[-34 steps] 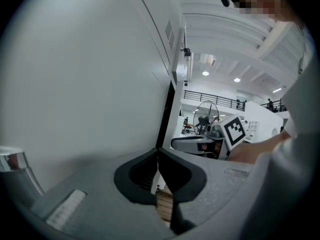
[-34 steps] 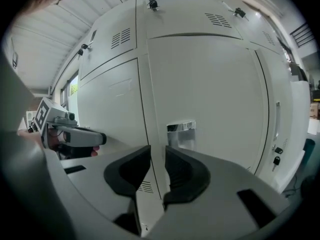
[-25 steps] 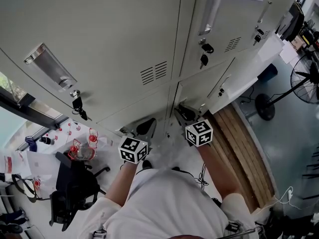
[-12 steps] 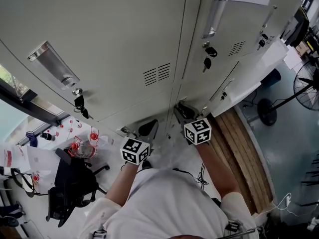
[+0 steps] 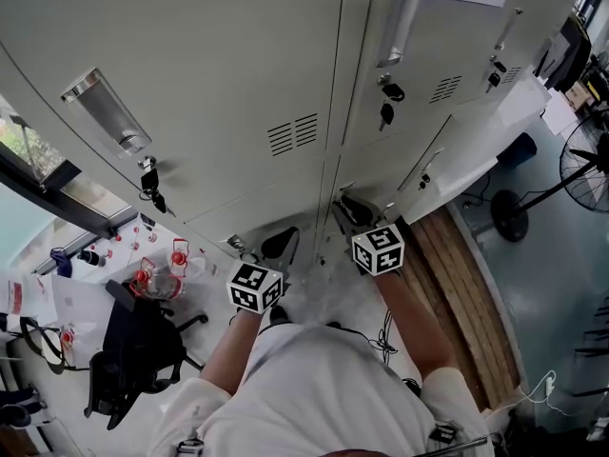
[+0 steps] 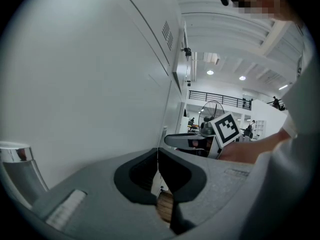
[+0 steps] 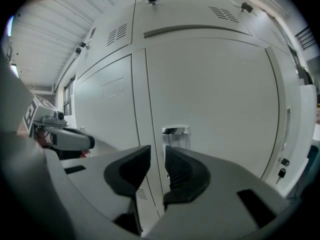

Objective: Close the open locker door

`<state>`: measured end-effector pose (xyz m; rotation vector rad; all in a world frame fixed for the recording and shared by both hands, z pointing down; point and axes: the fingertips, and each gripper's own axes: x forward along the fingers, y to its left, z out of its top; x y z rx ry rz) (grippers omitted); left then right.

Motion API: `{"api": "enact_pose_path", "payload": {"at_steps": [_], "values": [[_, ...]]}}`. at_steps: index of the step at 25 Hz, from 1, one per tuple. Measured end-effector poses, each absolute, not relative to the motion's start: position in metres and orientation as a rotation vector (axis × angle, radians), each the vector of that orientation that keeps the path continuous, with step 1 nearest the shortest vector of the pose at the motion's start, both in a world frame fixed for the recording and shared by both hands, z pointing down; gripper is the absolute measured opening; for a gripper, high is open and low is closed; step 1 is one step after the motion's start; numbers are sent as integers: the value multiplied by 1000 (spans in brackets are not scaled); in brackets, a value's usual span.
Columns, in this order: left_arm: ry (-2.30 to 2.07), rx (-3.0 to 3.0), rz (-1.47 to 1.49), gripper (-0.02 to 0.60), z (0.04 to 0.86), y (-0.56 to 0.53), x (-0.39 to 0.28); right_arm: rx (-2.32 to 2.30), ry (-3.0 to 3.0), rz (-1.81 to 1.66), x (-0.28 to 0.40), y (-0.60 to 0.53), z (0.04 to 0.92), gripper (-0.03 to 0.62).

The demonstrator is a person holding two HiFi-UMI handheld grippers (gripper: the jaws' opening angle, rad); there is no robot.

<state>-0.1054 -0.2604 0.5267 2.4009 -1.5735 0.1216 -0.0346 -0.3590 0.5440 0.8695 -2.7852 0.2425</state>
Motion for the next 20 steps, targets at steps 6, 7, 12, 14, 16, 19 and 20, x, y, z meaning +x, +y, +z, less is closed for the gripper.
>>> {"api": "enact_pose_path", "payload": {"at_steps": [6, 7, 12, 14, 16, 19, 20], "values": [[-1561, 2401, 117, 15, 529, -254, -90, 918, -2728, 235, -6, -345, 544, 80], [-1556, 2402, 117, 15, 530, -252, -87, 926, -2723, 234, 0, -341, 543, 71], [-1544, 2405, 112, 15, 533, -247, -69, 957, -2710, 211, 28, -324, 539, 51], [-1544, 2402, 107, 15, 534, -245, -63, 975, -2710, 217, 41, -318, 537, 48], [-1545, 2400, 104, 15, 536, -242, -57, 1001, -2709, 216, 54, -313, 536, 41], [-1552, 2396, 106, 15, 539, -237, -50, 1038, -2711, 216, 71, -306, 535, 34], [-1552, 2393, 108, 15, 540, -235, -48, 1050, -2711, 224, 76, -304, 536, 31]]}}
